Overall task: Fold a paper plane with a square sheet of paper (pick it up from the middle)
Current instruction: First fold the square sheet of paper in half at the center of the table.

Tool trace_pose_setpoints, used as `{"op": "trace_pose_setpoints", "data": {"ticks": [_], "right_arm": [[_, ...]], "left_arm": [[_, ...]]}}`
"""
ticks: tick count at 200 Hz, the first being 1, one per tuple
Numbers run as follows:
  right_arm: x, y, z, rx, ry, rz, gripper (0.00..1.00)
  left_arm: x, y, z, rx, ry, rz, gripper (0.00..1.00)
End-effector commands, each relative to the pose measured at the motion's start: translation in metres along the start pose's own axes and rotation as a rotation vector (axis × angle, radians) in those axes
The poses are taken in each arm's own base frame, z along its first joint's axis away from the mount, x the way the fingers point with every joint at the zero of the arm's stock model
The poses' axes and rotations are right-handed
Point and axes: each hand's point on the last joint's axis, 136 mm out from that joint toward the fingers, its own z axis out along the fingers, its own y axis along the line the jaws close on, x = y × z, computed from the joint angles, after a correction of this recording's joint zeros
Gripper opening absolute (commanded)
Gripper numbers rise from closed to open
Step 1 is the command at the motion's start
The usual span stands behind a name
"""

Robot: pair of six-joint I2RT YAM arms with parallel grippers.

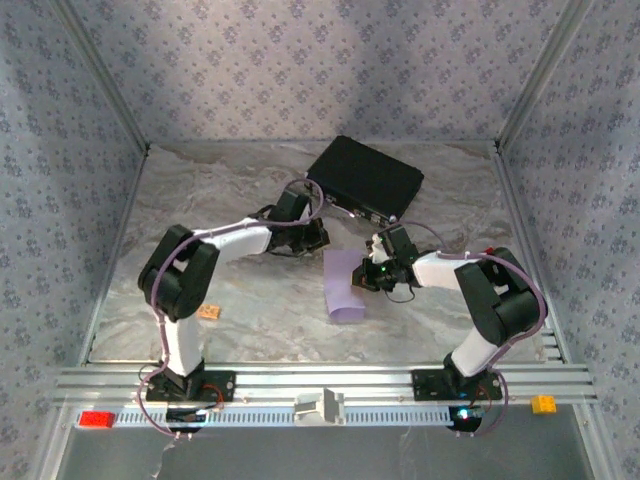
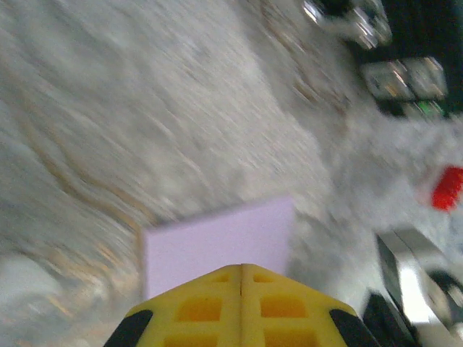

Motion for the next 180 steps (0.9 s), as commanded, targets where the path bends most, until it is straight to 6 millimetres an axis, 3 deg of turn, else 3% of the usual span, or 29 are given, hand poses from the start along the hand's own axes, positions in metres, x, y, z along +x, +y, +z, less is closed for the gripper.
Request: {"op": "trace_pose_setpoints", "data": {"ticks": [1,35,109,180], "right_arm": [[0.024,-0.041,0.001,0.152,0.048,0.099,0.0],[0.023,-0.043,-0.001,0.153,0.045,0.105,0.0],[0.024,-0.045,-0.001,0.157,0.049,0.108,0.0],[0.024,-0.046,0.0,0.159,0.046,0.109,0.0]], "left_arm": [[0.04,-0.015,-0.001,0.102,0.107,0.025,0.0],[0.072,-0.017,0.004,0.176,0.166,0.004,0.0],[0.101,0.001,0.015,0.175,0.252,-0.008,0.0],[0.124,0.042,0.019,0.052,0.307,0.024,0.0]]}}
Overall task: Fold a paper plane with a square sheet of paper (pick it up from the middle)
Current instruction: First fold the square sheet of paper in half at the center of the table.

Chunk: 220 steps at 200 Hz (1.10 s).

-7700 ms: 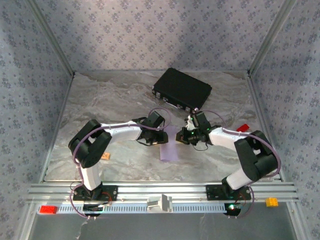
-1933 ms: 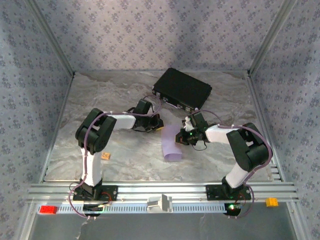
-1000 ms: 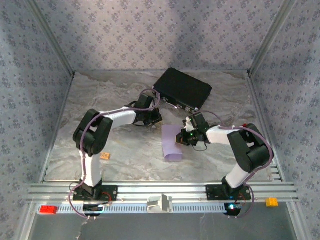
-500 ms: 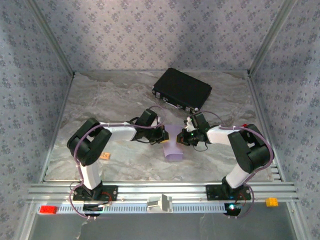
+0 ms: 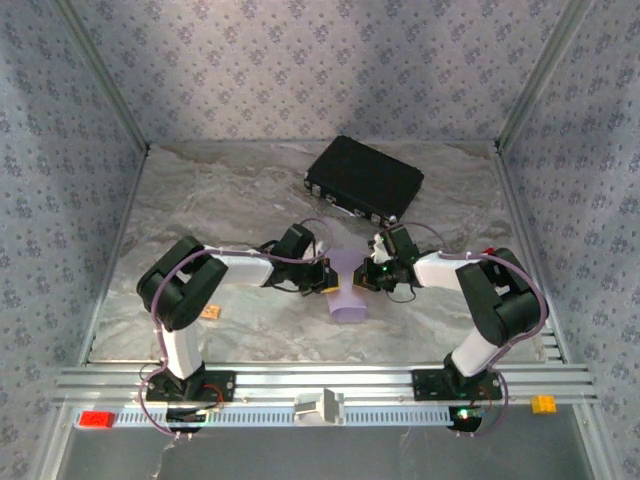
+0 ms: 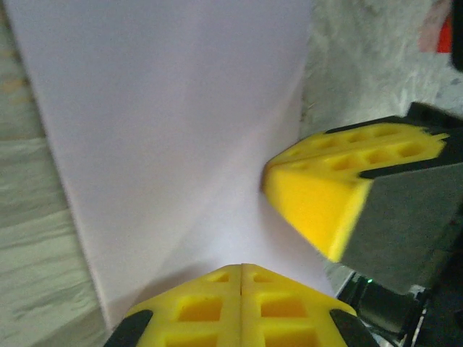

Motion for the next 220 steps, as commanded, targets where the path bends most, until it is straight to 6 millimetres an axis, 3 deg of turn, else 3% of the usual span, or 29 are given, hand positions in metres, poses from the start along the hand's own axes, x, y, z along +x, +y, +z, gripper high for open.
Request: {"op": "trace_pose_setpoints", "data": {"ticks": [1,61,83,107,132,220], "right_arm": [[0.024,-0.043,0.002,0.155,0.051,0.085,0.0],[0.026,-0.044,0.002,0.155,0.053,0.089,0.0],[0.026,-0.043,0.001,0.155,0.05,0.086,0.0],[0.025,-0.043,0.001,0.154,0.048,0.089,0.0],[0.024,-0.043,-0.001,0.16,0.041,0.087,0.0],[0.024,-0.043,0.001,0.16,0.041,0.088,0.0]], "left_arm": [[0.015,0.024,0.005,-0.065,0.048,0.007,0.0],[0.026,0.059,0.004,-0.172,0.048,0.043,0.0],[0.021,0.044,-0.007,-0.158,0.015,0.068,0.0],[0.011,0.012,-0.02,-0.099,-0.023,0.103,0.0],[0.017,-0.022,-0.024,0.025,-0.008,0.122,0.0],[0.028,-0.003,0.005,0.029,0.049,0.068,0.0]]}}
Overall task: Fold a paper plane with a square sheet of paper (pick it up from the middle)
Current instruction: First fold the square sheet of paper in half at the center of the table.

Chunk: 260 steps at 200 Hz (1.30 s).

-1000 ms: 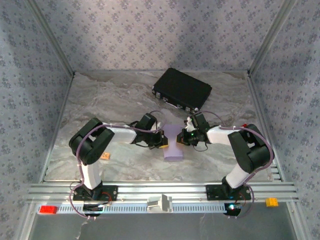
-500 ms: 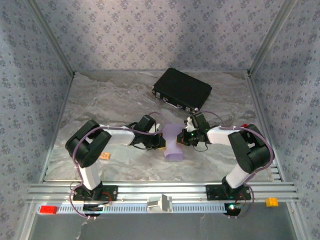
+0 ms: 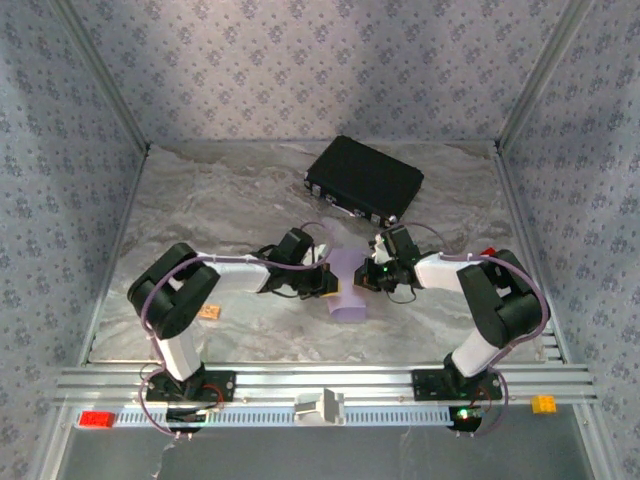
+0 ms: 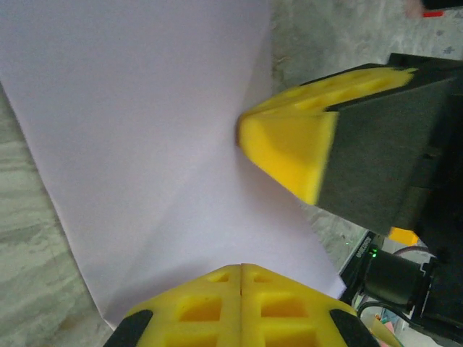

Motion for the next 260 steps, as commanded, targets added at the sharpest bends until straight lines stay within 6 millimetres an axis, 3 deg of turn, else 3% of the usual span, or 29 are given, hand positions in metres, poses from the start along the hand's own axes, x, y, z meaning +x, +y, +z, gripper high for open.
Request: {"op": "trace_pose_setpoints", "data": {"ticks": [1,59,81,100,142,164,208,260], "right_arm": [[0.025,-0.041,0.002,0.155,0.055,0.087,0.0],[0.025,-0.044,0.003,0.163,0.059,0.088,0.0],[0.026,-0.044,0.004,0.161,0.062,0.088,0.0],[0.026,-0.044,0.004,0.163,0.062,0.088,0.0],[0.026,-0.044,0.004,0.165,0.063,0.088,0.0],[0.026,-0.043,0.004,0.164,0.062,0.086,0.0],[0.027,-0.044,0.005,0.164,0.066,0.088,0.0],[0.027,-0.043,0.004,0.166,0.066,0.088,0.0]], "left_arm": [[0.011,0.006,0.009,0.006,0.04,-0.011,0.0],[0.037,0.056,0.01,-0.174,0.093,-0.016,0.0],[0.045,0.067,0.006,-0.209,0.104,-0.008,0.0],[0.043,0.058,0.003,-0.183,0.09,0.004,0.0],[0.023,0.002,-0.005,-0.04,0.02,0.029,0.0],[0.017,-0.014,-0.007,0.004,-0.003,0.031,0.0],[0.027,0.0,0.01,-0.009,0.042,-0.005,0.0],[0.054,0.042,0.014,-0.099,0.09,-0.047,0.0]]}}
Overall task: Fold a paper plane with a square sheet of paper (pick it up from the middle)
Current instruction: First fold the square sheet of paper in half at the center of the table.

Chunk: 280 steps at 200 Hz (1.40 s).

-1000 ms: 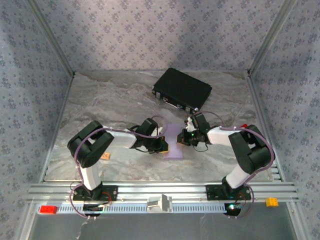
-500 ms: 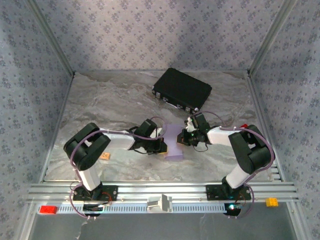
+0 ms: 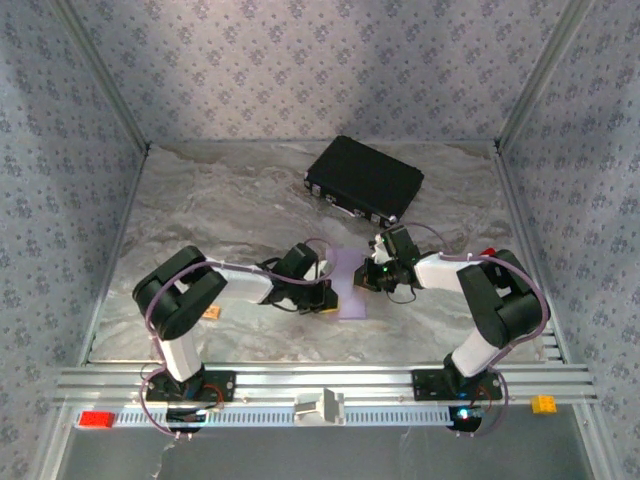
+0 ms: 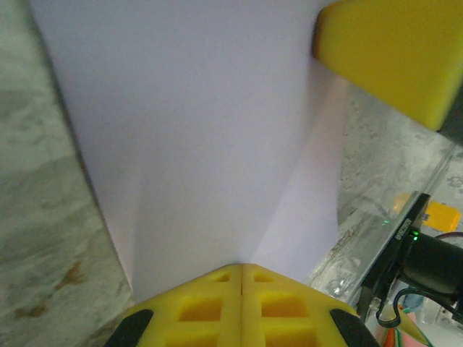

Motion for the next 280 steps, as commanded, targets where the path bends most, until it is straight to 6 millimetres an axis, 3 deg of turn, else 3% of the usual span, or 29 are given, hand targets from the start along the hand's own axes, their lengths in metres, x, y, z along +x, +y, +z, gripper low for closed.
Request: {"op": "trace_pose_setpoints", "data": {"ticks": [1,82,115,154,193,218,239,280], "right_arm": [[0.027,-0.043,0.004,0.165,0.066,0.087,0.0],[0.026,-0.042,0.006,0.162,0.07,0.086,0.0],[0.024,-0.037,0.007,0.145,0.073,0.068,0.0],[0.014,-0.012,0.005,0.083,0.088,-0.042,0.0],[0.004,0.018,0.003,0.033,0.111,-0.15,0.01],[-0.005,0.03,-0.013,0.038,0.053,-0.155,0.04],[-0.005,0.026,-0.031,0.074,-0.01,-0.127,0.06],[0.021,0.002,-0.049,0.08,-0.061,0.029,0.1]], "left_arm": [[0.02,0.024,0.004,-0.047,0.045,-0.036,0.0],[0.052,0.032,-0.016,-0.086,0.093,0.028,0.0],[0.048,0.024,-0.025,-0.104,0.059,0.055,0.0],[0.016,-0.009,-0.056,-0.086,-0.126,0.108,0.0],[-0.019,-0.01,-0.076,-0.08,-0.26,0.042,0.0],[-0.047,-0.02,-0.081,-0.017,-0.311,0.002,0.0],[-0.068,-0.032,-0.078,0.003,-0.316,0.013,0.0],[-0.1,-0.035,-0.052,-0.001,-0.27,0.005,0.01]]}}
